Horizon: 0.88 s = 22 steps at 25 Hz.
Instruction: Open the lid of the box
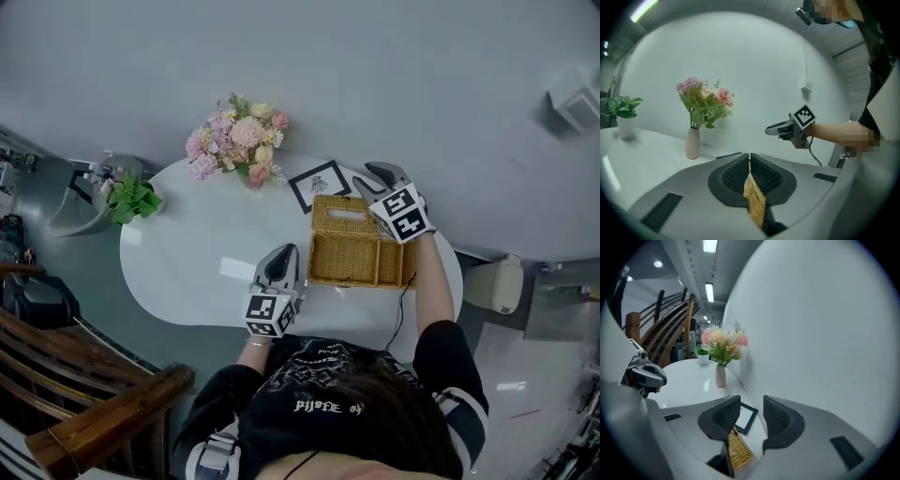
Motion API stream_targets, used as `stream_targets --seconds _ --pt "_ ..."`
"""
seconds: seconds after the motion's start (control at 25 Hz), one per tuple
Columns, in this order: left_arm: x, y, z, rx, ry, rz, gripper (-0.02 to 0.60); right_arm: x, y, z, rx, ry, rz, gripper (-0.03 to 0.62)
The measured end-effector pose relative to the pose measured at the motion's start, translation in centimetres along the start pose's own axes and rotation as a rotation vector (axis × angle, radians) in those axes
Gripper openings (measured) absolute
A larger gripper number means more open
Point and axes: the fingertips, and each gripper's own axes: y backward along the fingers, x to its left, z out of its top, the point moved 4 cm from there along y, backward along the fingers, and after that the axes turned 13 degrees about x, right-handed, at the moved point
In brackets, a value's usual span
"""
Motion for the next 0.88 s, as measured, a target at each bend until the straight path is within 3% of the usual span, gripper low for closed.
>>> stream_targets --seconds 0.52,0.8,0.88 --pt "-3.4 2.9 0.9 -0.066 -0.081 -0.006 0.028 5.4 9.5 -1.8 -0.180 -0.128 -0.136 0.175" --pt "-4.9 3.3 1.1 -0.102 -0.083 -0.029 0.026 7.4 13.1 -4.5 -0.217 -0.200 -0.217 0.175" --pt "-5.5 3.5 0.8 -0.102 -0.095 -0.038 0.026 8.4 13.8 -5.4 -0.236 -0.228 -0.205 0.175"
